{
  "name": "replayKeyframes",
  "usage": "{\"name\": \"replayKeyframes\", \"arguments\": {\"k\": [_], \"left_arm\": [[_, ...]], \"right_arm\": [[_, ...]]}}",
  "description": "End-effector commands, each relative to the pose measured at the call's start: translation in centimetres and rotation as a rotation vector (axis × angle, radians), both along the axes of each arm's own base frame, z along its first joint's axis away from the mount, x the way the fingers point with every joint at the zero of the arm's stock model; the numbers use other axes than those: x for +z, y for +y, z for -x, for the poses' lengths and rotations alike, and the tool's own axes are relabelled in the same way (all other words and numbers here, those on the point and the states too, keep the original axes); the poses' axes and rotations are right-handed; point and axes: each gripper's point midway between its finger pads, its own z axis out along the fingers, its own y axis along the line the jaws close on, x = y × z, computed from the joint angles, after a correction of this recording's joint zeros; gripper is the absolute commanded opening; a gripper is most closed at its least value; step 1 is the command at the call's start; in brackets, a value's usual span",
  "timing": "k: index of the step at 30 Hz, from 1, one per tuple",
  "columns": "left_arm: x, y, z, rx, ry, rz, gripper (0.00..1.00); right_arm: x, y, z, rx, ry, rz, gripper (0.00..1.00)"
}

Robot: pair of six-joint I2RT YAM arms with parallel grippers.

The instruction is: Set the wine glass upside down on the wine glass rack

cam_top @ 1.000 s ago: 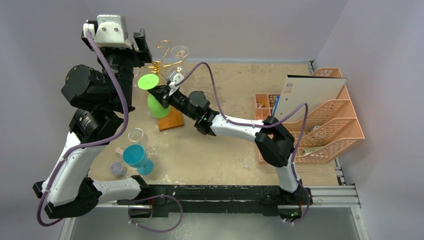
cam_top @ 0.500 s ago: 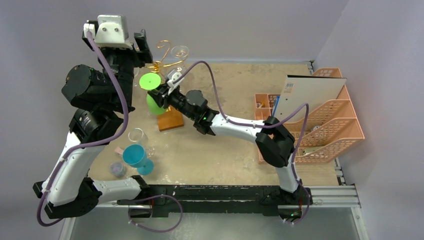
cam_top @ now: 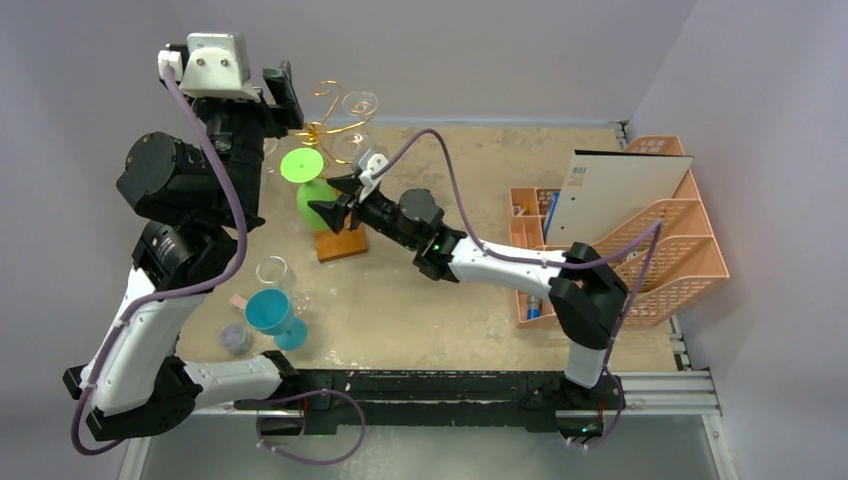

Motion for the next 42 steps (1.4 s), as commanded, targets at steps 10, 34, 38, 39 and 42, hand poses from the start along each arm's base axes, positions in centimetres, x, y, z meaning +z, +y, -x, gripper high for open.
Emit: {"name": "replayKeyframes", "arguments": {"k": [10,34,38,39,42], "left_arm": [[-0.2,1.5,2.4,-0.060,0.011,0.071,0.70],[-3.5,5.6,6.4,-0.048,0.165,0.142,0.70],[-3.4,5.5,6.2,-0.048,0.162,0.141,0.70],[-3.4,5.4,6.2,-0.049,0.162,0.142,0.70],[-3.7,5.2,5.9,-0.048,0.168,0.139,0.70]], "right_arm": [[0.4,-3.5,8.6,0.089,0.054,0.187,0.62],[-9.2,4.0,14.0,-0.057,0.317,0.652,0.63],[-10.3,5.0,14.3,-0.055,0.291,0.697,0.61],[-10.6,5.1,14.3,-0.059,0.290,0.707,0.61],[-11.2,5.5,14.4,-0.060,0.296,0.725,0.60]]}}
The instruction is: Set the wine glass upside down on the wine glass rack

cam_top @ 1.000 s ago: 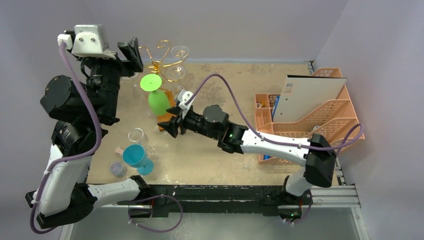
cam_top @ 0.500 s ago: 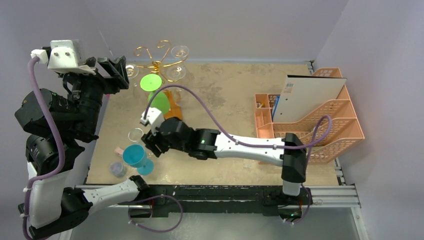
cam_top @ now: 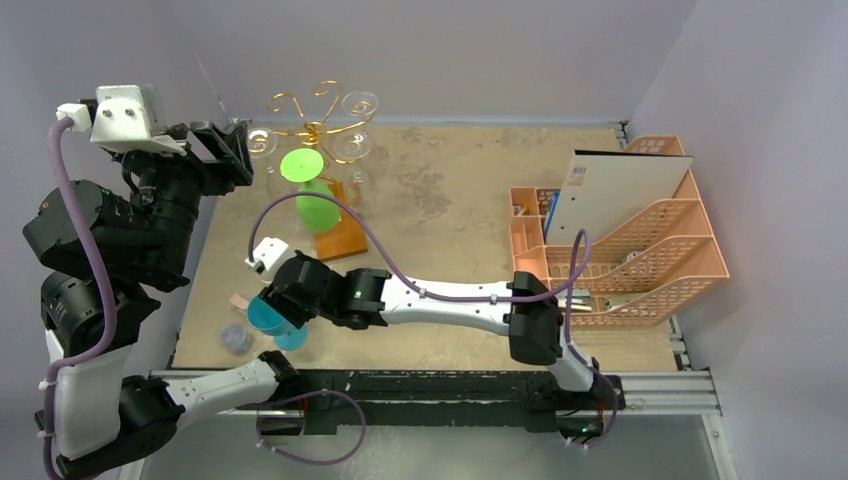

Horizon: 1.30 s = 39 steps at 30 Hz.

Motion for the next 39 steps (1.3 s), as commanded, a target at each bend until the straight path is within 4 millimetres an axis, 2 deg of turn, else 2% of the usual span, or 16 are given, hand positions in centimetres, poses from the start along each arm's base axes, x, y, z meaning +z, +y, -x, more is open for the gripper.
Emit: {"name": "replayKeyframes", "arguments": {"k": [1,8,10,15,20,24,25,30,35,39], "left_arm": [[0.3,0.2,0.1,0.010,-0.010,0.024,0.70],[0.6,0.3,0.0,0.018,-0.016,0.016,0.70],[0.7,0.3,-0.1,0.019,-0.017,0.012,0.70],[0.2,0.1,-0.4,0.023,-0.008,-0.002,0.70],[-0.5,-0.3,-0.6,0.018,0.002,0.010,0.70],[-0.5,-0.2,-0.6,0.017,0.003,0.010,0.70],[-0.4,-0.2,-0.5,0.017,0.001,0.011,0.70],[-0.2,-0.2,-0.4,0.013,-0.005,0.020,0.70],[-0.7,-0.3,-0.3,0.008,0.012,0.062,0.70],[-0.8,-0.6,-0.2,-0.010,0.035,0.087,0.70]], "right_arm": [[1.7,0.2,-0.2,-0.024,-0.027,-0.002,0.60],[1.4,1.6,-0.1,-0.010,-0.013,-0.016,0.60],[0.9,1.6,-0.1,-0.011,-0.009,-0.002,0.57],[0.0,1.1,0.0,-0.022,0.001,0.035,0.35],[0.6,0.2,-0.4,-0.048,-0.014,0.038,0.22],[1.6,-0.8,-0.6,-0.064,-0.036,0.028,0.02],[1.9,-1.1,-0.7,-0.068,-0.043,0.022,0.00],[3.2,-2.8,-0.2,-0.039,-0.052,0.007,0.00],[6.4,-5.2,0.1,-0.011,-0.096,-0.079,0.00],[7.9,-7.8,0.5,0.012,-0.101,-0.131,0.00]]}}
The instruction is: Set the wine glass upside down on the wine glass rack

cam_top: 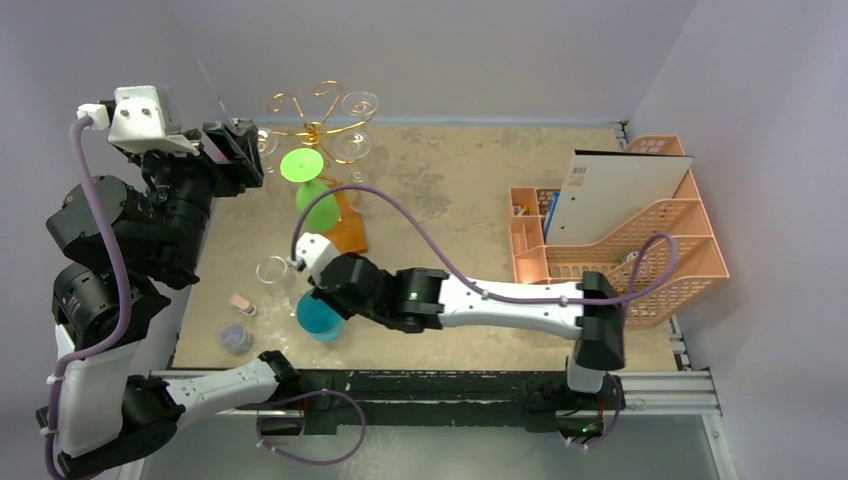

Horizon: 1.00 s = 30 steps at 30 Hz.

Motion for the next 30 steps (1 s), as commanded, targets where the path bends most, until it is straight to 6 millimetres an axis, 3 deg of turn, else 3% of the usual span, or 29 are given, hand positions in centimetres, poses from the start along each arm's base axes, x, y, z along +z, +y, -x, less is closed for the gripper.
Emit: {"name": "replayKeyframes", "arguments": {"k": [1,2,10,15,18,23,30], "left_arm": [[0.6,-0.1,0.4,-0.018,0.011,0.072,0.71],[0.4,-0.2,0.5,-0.028,0.020,0.077,0.71],[-1.0,-3.1,0.9,-0.169,0.074,0.145,0.72],[-0.9,-4.4,0.7,-0.226,0.052,0.194,0.76],[-0.5,-7.1,0.4,-0.335,0.036,0.175,0.81],[-1.4,-11.3,-1.2,-0.433,0.085,0.180,0.83],[-1.6,-16.6,-3.6,-0.514,0.168,0.402,0.81]], "right_arm": [[6.3,-2.1,-0.1,0.028,-0.053,-0.189,0.00],[6.3,-2.6,-0.3,0.027,-0.059,-0.204,0.00],[14.4,-9.4,-2.1,0.089,-0.295,-0.307,0.00],[19.0,-13.4,-2.8,0.087,-0.418,-0.317,0.00],[21.4,-15.6,-2.4,0.101,-0.473,-0.328,0.00],[25.8,-19.1,-2.0,0.081,-0.569,-0.396,0.00],[31.9,-23.3,-4.7,-0.143,-0.853,-0.448,0.00]]}}
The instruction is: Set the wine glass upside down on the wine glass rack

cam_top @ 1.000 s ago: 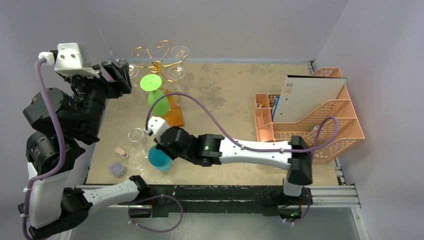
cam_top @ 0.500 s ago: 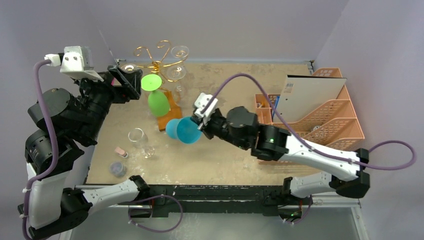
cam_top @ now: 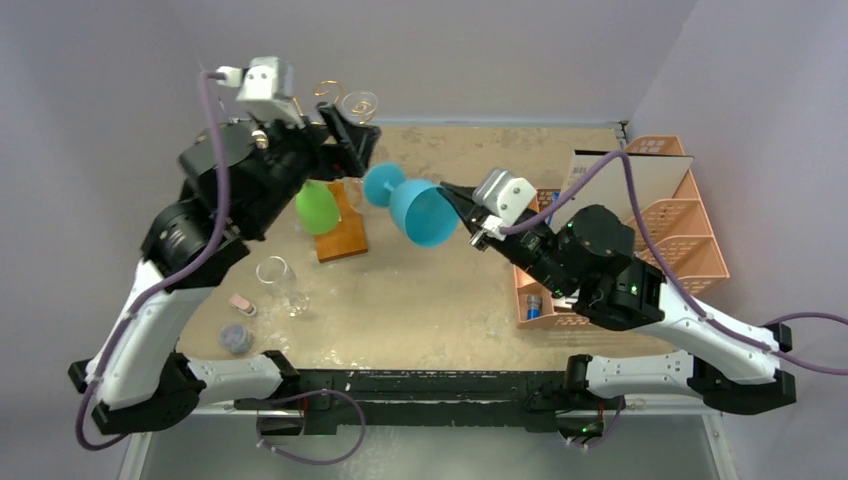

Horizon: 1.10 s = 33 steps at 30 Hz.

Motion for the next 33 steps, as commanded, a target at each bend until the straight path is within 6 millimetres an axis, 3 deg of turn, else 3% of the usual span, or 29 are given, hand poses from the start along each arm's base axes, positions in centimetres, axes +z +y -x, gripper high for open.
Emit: {"name": "replayKeyframes", "arguments": {"k": [1,6,12,17,22,33], "left_arm": [[1.2,-4.5,-1.2,-0.101,0.048,0.203,0.80],[1.4,-6.4,-2.5,-0.109,0.102,0.335,0.81],[2.4,-7.9,-3.6,-0.249,0.219,0.521,0.83],[3.4,-9.8,-4.3,-0.484,0.332,0.649,0.72],[4.5,-11.5,-3.3,-0.673,0.371,0.732,0.60],[3.3,-11.9,-2.3,-0.746,0.442,0.792,0.64]], "right_arm": [[6.2,-3.6,-2.4,-0.213,-0.216,-0.125,0.00],[9.3,-6.7,-3.4,-0.361,-0.344,-0.196,0.00],[10.5,-8.9,-2.9,-0.408,-0.399,-0.283,0.00],[10.6,-9.2,-1.7,-0.356,-0.439,-0.381,0.00],[11.0,-9.4,-1.0,-0.320,-0.457,-0.448,0.00],[11.6,-7.5,-1.3,-0.332,-0.541,-0.460,0.00]]}}
